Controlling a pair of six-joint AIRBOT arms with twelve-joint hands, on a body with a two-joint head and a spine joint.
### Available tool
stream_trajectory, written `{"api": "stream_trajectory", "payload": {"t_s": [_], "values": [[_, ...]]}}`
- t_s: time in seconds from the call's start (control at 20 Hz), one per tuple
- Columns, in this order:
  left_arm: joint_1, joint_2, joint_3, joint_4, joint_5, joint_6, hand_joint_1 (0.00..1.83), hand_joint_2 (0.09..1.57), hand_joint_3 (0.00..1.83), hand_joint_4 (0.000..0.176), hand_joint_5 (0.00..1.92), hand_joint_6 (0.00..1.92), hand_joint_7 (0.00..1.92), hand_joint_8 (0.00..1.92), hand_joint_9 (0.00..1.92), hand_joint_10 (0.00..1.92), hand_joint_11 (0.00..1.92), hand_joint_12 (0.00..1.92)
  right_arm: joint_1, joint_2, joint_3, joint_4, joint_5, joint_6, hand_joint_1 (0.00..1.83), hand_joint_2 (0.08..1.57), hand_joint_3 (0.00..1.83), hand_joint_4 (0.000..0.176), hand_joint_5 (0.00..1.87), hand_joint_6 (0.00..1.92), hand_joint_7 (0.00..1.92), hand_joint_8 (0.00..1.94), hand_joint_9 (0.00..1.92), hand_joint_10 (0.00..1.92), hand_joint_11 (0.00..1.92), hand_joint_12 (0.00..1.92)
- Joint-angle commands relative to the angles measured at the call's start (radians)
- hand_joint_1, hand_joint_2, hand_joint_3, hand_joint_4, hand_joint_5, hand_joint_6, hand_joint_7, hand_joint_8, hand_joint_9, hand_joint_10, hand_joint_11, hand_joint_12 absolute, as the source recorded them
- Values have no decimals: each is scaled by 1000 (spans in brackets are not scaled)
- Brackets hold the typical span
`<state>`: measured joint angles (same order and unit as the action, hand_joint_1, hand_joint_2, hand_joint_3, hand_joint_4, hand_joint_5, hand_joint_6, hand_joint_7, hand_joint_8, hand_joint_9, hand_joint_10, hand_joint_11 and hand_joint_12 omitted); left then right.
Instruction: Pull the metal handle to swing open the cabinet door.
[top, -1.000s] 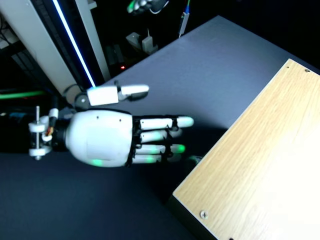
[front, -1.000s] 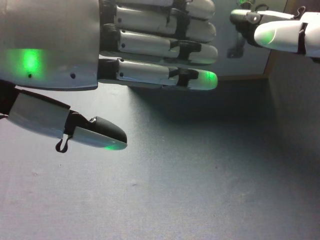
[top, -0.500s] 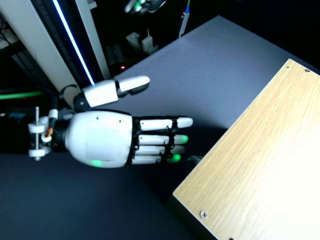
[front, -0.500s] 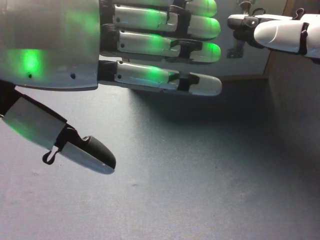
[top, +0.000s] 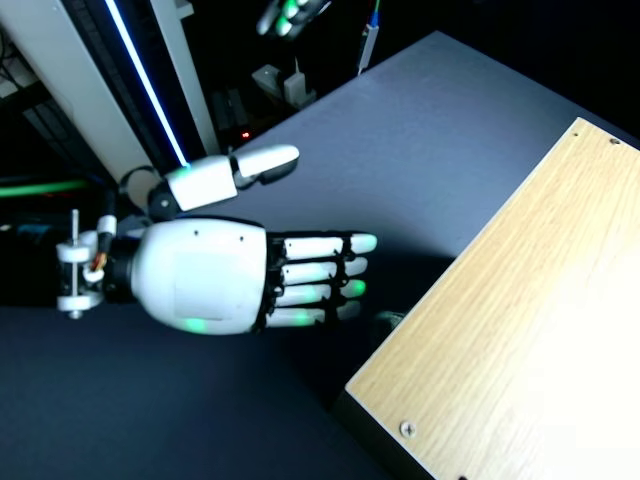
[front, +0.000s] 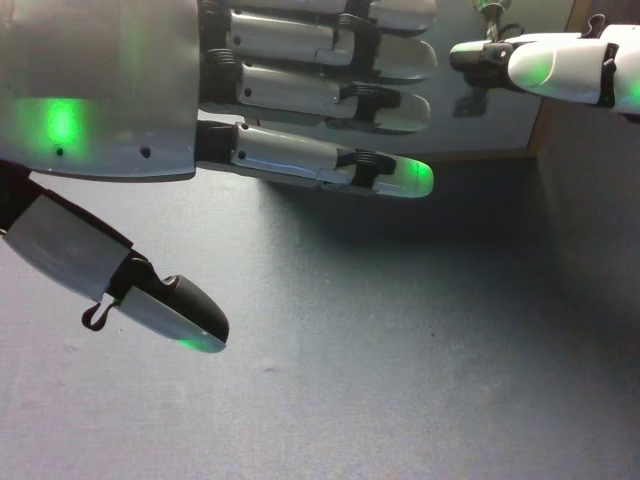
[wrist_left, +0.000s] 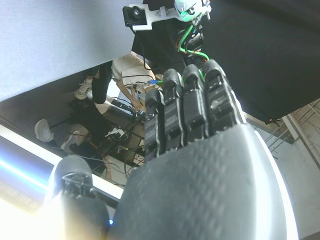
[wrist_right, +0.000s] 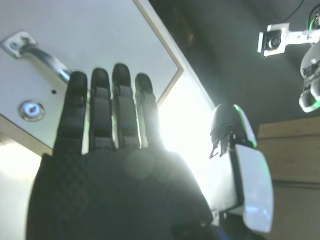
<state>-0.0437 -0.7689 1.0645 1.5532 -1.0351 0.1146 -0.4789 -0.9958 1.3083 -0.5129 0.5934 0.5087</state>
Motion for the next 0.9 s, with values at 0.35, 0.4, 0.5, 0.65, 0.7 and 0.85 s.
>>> {"api": "stream_trajectory", "payload": {"t_s": [0.35, 0.4, 0.5, 0.65, 0.7, 0.85], "values": [[-7, 6, 1, -97, -20, 6, 0, 1016, 0, 98, 68, 6, 101, 3, 8, 3, 0, 0, 15, 6, 5, 52, 99, 11, 0, 1107, 0, 110, 74, 1, 59, 3, 0, 0, 0, 0], [-7, 6, 1, -97, -20, 6, 0, 1019, 0, 93, 81, 11, 105, 4, 14, 5, 0, 0, 15, 6, 7, 66, 99, 11, 0, 1108, 0, 114, 66, 0, 52, 0, 0, 0, 0, 0], [-7, 6, 1, -97, -20, 6, 0, 1018, 0, 79, 108, 18, 117, 8, 20, 7, 5, 2, 15, 6, 12, 88, 100, 11, 0, 1103, 0, 120, 76, 5, 58, 3, 0, 0, 0, 0], [-7, 6, 1, -97, -20, 6, 0, 1019, 0, 56, 91, 6, 100, 2, 20, 5, 0, 0, 17, 6, 14, 93, 100, 11, 0, 1104, 0, 120, 85, 7, 59, 3, 0, 0, 0, 0], [-7, 6, 1, -97, -20, 6, 0, 1019, 0, 57, 94, 7, 98, 1, 24, 6, 0, 0, 18, 6, 18, 93, 99, 11, 0, 1102, 0, 120, 84, 6, 63, 4, 0, 0, 0, 0], [-7, 6, 1, -97, -20, 6, 0, 1036, 1, 53, 79, 0, 115, 7, 23, 5, 0, 0, 23, 6, 31, 113, 96, 11, 0, 1114, 0, 118, 79, 3, 82, 10, 0, 0, 0, 0]]}}
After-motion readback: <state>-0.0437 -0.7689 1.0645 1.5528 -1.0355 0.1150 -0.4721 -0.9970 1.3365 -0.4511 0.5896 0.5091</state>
